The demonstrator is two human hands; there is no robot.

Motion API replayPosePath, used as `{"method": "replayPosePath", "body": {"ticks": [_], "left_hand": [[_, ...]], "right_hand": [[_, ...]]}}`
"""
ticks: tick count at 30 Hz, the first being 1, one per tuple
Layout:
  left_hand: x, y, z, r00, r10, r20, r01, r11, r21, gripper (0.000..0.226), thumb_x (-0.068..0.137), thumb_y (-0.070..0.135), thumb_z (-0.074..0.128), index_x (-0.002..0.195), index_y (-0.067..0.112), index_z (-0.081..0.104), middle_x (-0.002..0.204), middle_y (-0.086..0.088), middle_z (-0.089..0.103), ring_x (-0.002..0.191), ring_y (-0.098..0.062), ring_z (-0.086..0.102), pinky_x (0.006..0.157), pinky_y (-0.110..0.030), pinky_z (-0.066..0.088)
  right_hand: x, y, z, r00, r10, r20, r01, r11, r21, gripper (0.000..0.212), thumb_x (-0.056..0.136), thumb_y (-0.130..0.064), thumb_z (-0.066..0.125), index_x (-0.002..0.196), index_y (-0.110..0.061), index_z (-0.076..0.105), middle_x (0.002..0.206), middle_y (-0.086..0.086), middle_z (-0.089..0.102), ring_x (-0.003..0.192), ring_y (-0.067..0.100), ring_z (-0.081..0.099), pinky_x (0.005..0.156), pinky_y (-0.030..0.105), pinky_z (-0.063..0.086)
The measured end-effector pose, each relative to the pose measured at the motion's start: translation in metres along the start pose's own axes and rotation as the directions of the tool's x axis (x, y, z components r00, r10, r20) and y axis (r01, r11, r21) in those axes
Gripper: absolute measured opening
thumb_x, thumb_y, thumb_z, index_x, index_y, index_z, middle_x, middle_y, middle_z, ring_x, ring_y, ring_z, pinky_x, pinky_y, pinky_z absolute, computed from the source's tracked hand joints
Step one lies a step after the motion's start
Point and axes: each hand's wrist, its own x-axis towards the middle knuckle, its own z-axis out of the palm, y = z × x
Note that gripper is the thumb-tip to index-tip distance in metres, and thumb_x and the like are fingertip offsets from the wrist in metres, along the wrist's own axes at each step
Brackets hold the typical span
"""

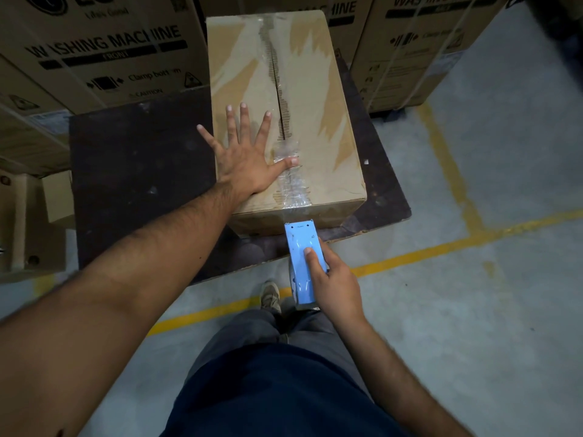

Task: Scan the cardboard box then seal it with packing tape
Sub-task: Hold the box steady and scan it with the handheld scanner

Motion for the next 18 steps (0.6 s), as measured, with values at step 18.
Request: {"method": "replayPosePath", "body": {"ticks": [18], "left_hand": [[-0.001, -0.001, -0.003, 1.0, 0.001, 0.012, -0.001, 1.0, -0.004, 0.119, 0.073, 0.107, 0.005, 0.168, 0.037, -0.011, 0.178, -0.013, -0.021, 0.163, -0.04, -0.023, 0.115, -0.088, -0.005]], "right_hand": [[-0.003, 0.003, 0.011, 0.994, 0.103, 0.048, -0.111, 0.963, 0.246, 0.037, 0.106, -0.05, 0.051, 0.12, -0.026, 0.075, 0.098, -0.005, 0.077, 0.091, 0.016, 0.071, 0.076, 0.031, 0.055]]}}
